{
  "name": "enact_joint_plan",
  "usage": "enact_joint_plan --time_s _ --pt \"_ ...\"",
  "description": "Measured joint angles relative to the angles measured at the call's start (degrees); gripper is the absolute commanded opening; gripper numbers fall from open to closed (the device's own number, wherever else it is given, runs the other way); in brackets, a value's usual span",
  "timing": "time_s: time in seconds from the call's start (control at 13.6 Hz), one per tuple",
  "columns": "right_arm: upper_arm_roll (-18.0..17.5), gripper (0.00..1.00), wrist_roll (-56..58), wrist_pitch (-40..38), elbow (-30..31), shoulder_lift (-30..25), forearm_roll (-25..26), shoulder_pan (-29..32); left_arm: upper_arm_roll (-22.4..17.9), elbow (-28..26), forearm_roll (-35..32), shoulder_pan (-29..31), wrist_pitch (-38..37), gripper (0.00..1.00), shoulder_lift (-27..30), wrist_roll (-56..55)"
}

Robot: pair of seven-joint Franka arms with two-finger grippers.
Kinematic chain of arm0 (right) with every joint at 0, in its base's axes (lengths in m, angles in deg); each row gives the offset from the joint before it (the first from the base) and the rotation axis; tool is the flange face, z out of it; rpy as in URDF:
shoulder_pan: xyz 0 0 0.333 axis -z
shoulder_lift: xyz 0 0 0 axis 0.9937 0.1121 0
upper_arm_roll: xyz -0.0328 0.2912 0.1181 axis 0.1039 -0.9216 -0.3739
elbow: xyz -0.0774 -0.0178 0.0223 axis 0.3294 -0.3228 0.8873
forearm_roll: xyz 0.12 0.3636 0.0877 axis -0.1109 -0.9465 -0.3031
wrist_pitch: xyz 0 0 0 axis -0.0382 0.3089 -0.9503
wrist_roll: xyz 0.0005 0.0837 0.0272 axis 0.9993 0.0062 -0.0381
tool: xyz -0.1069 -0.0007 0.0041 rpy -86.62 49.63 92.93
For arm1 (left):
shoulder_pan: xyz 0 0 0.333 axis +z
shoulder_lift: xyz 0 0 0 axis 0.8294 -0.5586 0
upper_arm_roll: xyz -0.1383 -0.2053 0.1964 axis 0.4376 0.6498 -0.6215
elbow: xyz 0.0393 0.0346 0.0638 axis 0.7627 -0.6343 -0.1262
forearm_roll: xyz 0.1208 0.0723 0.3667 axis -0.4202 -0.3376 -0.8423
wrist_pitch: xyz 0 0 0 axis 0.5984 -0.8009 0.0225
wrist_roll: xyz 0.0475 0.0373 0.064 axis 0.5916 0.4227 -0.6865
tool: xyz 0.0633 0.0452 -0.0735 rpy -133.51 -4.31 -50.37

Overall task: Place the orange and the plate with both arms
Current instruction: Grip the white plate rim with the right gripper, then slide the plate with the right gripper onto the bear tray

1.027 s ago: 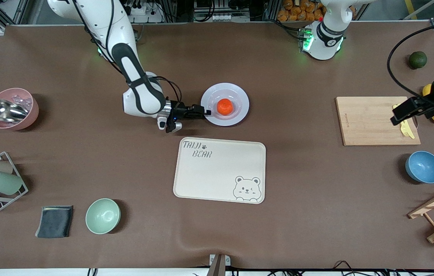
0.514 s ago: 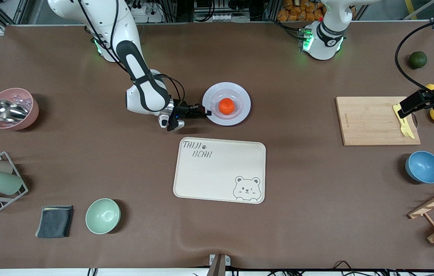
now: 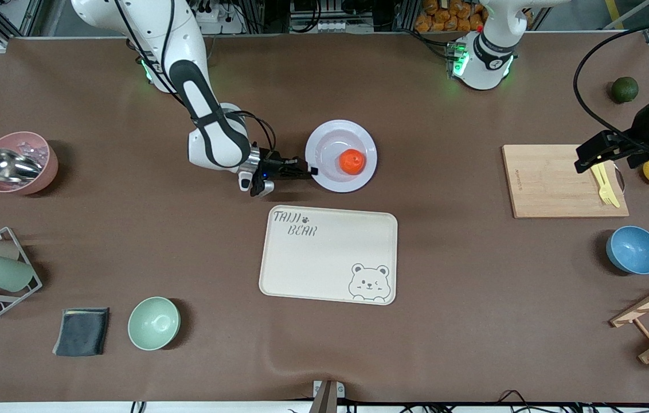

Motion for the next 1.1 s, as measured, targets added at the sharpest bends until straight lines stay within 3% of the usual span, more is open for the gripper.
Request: enact_joint_plan --time_s 0.29,0.66,1.1 --pt "-1.64 0.00 0.03 0.02 -0.50 -0.69 -5.73 -0.13 0.14 0.01 0.00 0.09 0.00 1.00 0.03 0.00" --pt "-2.10 0.00 -1.17 0.36 -1.02 -3.12 -8.31 0.41 0.08 0.04 0.00 0.38 0.00 1.00 0.14 0.00" --pt "-1.73 0.00 -1.84 0.44 -6.79 -3.34 -8.59 8.94 -0.04 0.03 0.00 1.41 -0.16 1.00 0.14 0.05"
